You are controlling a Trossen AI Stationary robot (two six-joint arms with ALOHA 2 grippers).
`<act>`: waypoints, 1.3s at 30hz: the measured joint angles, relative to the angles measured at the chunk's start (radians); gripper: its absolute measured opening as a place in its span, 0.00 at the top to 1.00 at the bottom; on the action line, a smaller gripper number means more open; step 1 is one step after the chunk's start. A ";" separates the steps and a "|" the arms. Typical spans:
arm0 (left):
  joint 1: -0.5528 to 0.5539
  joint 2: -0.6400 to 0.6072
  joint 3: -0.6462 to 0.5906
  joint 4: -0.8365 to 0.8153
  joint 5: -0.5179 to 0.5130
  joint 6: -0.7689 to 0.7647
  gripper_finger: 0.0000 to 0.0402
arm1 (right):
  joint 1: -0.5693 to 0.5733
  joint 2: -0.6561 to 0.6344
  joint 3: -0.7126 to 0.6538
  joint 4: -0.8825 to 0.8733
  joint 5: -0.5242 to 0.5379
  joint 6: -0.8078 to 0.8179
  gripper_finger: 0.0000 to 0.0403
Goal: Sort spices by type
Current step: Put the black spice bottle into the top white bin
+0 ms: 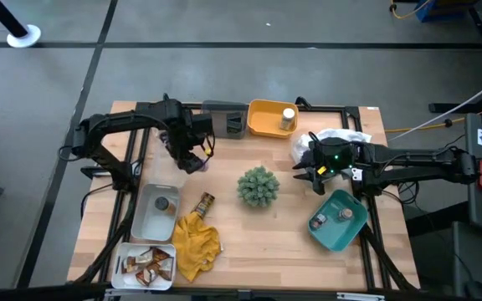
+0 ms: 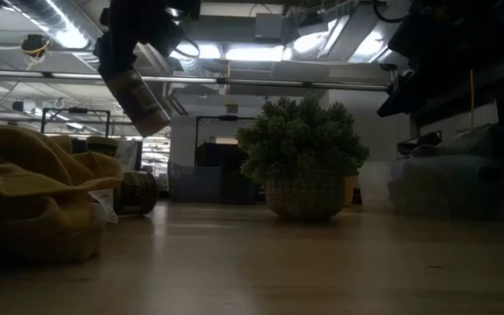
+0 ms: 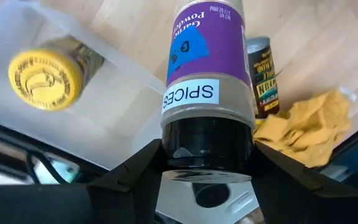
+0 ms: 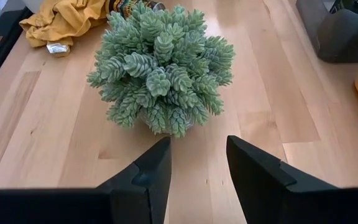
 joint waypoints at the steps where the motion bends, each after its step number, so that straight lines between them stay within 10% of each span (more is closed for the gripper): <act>1: -0.003 0.000 0.000 0.000 0.000 -0.030 0.51 | 0.000 0.000 0.000 0.005 0.000 0.000 0.62; 24: -0.121 0.033 -0.001 0.810 0.126 -0.542 0.51 | 0.000 0.071 0.000 0.440 -0.137 0.003 0.62; 39: -0.127 0.121 -0.001 0.853 0.234 -0.625 0.51 | 0.000 0.288 0.131 0.521 -0.115 -0.053 0.39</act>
